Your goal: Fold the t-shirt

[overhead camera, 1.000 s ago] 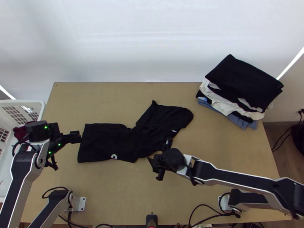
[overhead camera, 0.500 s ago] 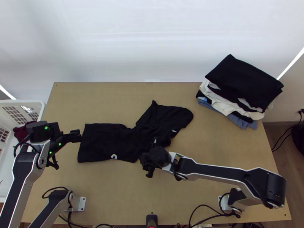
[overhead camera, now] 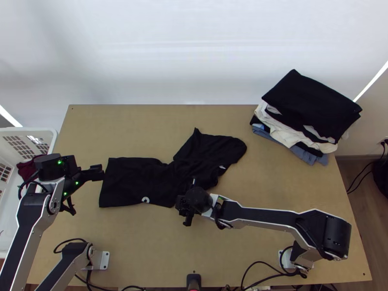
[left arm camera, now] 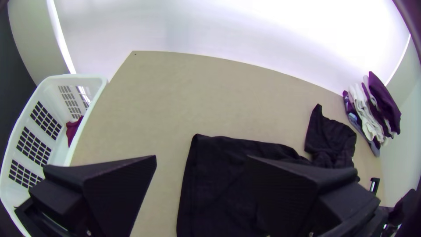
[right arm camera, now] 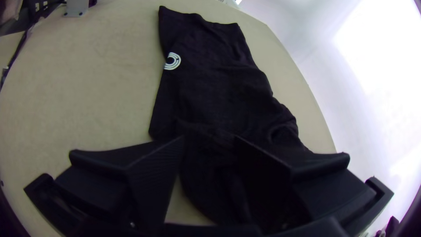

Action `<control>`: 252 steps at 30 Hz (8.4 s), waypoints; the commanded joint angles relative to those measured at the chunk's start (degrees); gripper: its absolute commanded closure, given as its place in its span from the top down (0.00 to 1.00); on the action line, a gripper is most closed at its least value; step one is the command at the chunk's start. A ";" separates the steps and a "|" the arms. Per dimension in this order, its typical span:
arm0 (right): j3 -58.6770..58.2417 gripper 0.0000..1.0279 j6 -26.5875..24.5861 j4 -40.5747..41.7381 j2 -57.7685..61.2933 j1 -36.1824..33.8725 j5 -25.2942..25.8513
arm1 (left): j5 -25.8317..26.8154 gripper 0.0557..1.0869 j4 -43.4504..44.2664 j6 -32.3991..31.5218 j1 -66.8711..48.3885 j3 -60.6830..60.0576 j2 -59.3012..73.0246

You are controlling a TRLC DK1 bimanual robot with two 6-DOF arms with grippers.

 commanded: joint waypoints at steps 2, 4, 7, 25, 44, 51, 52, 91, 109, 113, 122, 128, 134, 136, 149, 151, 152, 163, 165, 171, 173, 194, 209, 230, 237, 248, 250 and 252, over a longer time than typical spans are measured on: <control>1.09 0.55 -1.58 2.13 1.55 -0.49 0.11 | 0.65 0.95 1.03 -0.81 0.47 -1.05 0.49; 1.01 0.55 -1.76 2.84 1.90 -0.58 0.11 | 0.65 0.95 1.03 -0.81 0.56 -1.14 0.58; 0.83 0.56 -1.93 4.07 2.52 -0.84 0.11 | 0.65 0.95 1.03 -0.73 0.73 -1.31 0.58; -1.54 0.03 -4.92 10.31 4.19 -2.16 1.34 | 0.74 0.95 0.86 -0.02 1.88 -1.31 0.58; -1.01 0.03 3.69 10.39 -6.80 -11.57 11.00 | 6.98 0.95 1.56 -0.11 5.39 0.53 4.80; -2.07 0.03 5.45 10.39 -10.40 -17.02 12.85 | 8.12 0.95 4.64 -0.99 6.18 0.80 7.96; -2.16 0.03 5.54 10.39 -10.84 -17.46 13.11 | 8.56 0.95 5.25 -1.08 6.27 0.80 8.58; -3.56 0.03 12.39 12.68 -15.76 -22.91 20.58 | 12.78 0.35 13.16 -4.42 3.81 9.94 40.30; -3.92 0.03 12.92 13.03 -17.35 -25.37 23.57 | 13.31 0.05 16.15 -4.86 2.67 8.97 40.39; -4.71 0.03 12.92 13.03 -17.43 -25.19 23.57 | 12.87 0.55 10.17 -2.66 2.84 11.70 41.45; -5.67 0.03 13.45 13.03 -17.43 -25.01 23.92 | 10.23 0.55 7.54 -0.64 3.37 11.96 41.71; -5.67 0.03 13.45 13.03 -17.43 -24.93 23.92 | 10.32 0.38 7.71 -0.90 2.67 12.05 42.15; -4.71 0.03 13.45 13.03 -17.61 -25.01 24.01 | 10.32 0.04 10.70 -1.61 0.65 10.47 44.26; -4.35 0.03 13.45 13.03 -18.05 -25.01 24.45 | 10.41 0.04 12.11 -1.52 0.47 9.94 43.91; 3.73 0.03 11.86 14.26 -18.75 -30.46 26.56 | 10.32 0.04 10.70 -7.85 6.80 24.18 31.16; 5.84 0.03 11.16 14.26 -18.84 -30.55 26.56 | 10.32 0.04 10.70 -8.29 7.68 26.55 28.26; 6.81 0.03 10.81 14.26 -18.93 -30.55 26.65 | 10.32 0.04 10.70 -8.55 8.12 27.87 26.94; 17.97 0.03 10.19 14.35 -18.40 -35.03 28.49 | 10.32 0.04 11.23 -9.16 12.16 31.56 18.60; 15.86 0.03 9.84 14.09 -18.58 -35.21 28.58 | 10.32 0.04 10.17 -8.90 12.34 28.92 18.16; 10.50 0.03 9.84 14.09 -20.60 -34.68 28.58 | 11.11 0.04 7.18 -8.11 10.84 16.27 16.57; 9.97 0.03 9.93 14.09 -20.86 -34.68 28.58 | 11.29 0.04 5.16 -6.35 9.17 11.87 15.87; 9.36 0.03 10.63 14.09 -19.28 -35.30 28.58 | 13.40 0.12 -11.36 3.05 -5.16 -3.42 9.28; 8.57 0.03 12.04 14.09 -18.40 -35.21 28.58 | 14.54 0.95 -19.53 3.84 4.42 9.32 18.42; 6.98 0.03 13.53 14.17 -18.31 -34.24 29.20 | 20.78 0.74 -19.80 -2.84 6.27 10.99 27.74; 7.07 0.03 13.62 14.17 -18.31 -34.24 29.73 | 17.44 0.74 -20.85 -2.48 -0.50 6.34 27.30; 6.28 0.03 13.62 14.17 -18.84 -34.24 30.16 | 10.06 0.74 -18.30 -3.36 -2.25 4.84 30.81; 6.28 0.03 13.62 14.17 -18.93 -34.24 30.16 | 8.30 0.74 -18.22 -3.45 -2.34 4.40 31.78; 6.28 0.03 13.62 14.17 -18.93 -34.24 30.16 | 6.28 0.74 -17.51 -3.54 -2.61 3.87 32.22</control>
